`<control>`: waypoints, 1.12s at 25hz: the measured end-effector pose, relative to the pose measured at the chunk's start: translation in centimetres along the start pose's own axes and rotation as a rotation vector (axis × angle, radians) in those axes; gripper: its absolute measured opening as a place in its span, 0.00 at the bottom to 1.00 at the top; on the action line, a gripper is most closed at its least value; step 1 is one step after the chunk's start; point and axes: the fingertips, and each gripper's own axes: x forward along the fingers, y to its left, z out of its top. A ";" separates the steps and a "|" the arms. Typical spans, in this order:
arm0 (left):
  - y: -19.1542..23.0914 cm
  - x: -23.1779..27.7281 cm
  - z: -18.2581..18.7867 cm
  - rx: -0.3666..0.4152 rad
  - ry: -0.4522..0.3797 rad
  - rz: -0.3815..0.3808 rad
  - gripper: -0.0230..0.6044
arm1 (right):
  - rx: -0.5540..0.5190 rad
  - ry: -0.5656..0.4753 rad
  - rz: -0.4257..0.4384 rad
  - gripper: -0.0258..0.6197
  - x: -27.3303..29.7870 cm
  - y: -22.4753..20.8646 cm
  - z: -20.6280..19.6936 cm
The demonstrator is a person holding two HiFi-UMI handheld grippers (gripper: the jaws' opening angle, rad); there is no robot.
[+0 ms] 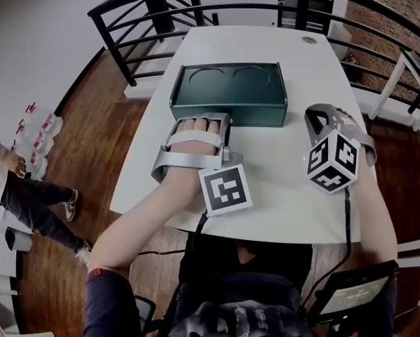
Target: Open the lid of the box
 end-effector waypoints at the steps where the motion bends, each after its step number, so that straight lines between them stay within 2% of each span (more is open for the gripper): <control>1: -0.1 -0.2 0.1 -0.005 -0.004 -0.007 0.17 | 0.000 0.000 0.000 0.04 0.0 0.0 0.0; 7: -1.5 -3.4 0.2 -0.032 -0.048 -0.073 0.17 | 0.002 0.001 -0.001 0.04 0.1 0.0 0.0; 25: -4.4 -11.1 0.8 0.034 -0.127 -0.074 0.18 | 0.003 0.007 -0.005 0.04 -0.2 -0.3 -0.3; 28: -4.5 -11.6 0.5 0.051 -0.121 -0.054 0.18 | 0.004 0.008 -0.006 0.04 -0.2 -0.3 -0.4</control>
